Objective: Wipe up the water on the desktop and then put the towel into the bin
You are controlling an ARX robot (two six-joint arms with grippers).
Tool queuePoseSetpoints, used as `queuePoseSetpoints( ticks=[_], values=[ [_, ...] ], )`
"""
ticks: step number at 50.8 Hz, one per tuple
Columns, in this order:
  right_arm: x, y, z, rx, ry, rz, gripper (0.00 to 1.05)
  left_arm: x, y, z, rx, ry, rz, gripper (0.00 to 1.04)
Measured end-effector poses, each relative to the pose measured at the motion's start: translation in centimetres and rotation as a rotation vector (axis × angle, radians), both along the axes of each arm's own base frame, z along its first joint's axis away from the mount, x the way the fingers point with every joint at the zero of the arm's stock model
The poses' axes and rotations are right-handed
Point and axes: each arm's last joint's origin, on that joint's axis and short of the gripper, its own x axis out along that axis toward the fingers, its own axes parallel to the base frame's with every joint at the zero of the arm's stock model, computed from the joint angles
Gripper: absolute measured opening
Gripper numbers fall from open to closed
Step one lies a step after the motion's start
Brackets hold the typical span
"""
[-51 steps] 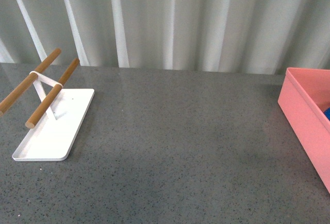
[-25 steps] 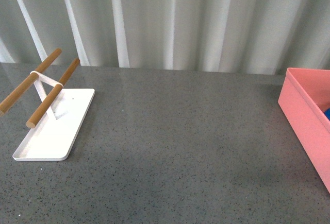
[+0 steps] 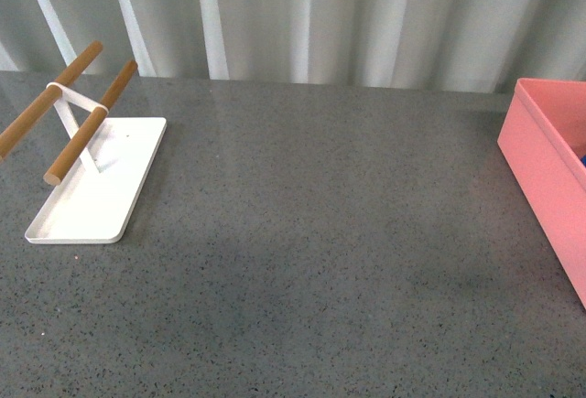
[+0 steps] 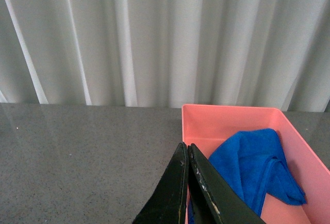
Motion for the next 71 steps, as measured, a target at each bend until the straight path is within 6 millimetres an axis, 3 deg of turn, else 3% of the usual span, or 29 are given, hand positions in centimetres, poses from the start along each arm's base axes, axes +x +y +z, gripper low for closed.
queuePoseSetpoints(
  ticks=[52,58,69,71],
  values=[
    [-2.8,0.0,-0.3,0.004,0.002,-0.003,0.04,0.0,0.0,0.0,0.0,-0.001,0.0,0.98],
    [-2.8,0.0,-0.3,0.003,0.002,-0.003,0.24,0.0,0.0,0.0,0.0,-0.001,0.0,0.98],
    [-2.8,0.0,-0.3,0.004,0.002,-0.003,0.75,0.0,0.0,0.0,0.0,-0.001,0.0,0.98],
    [-2.8,0.0,-0.3,0.004,0.002,-0.003,0.81,0.0,0.0,0.0,0.0,-0.001,0.0,0.98]
  ],
)
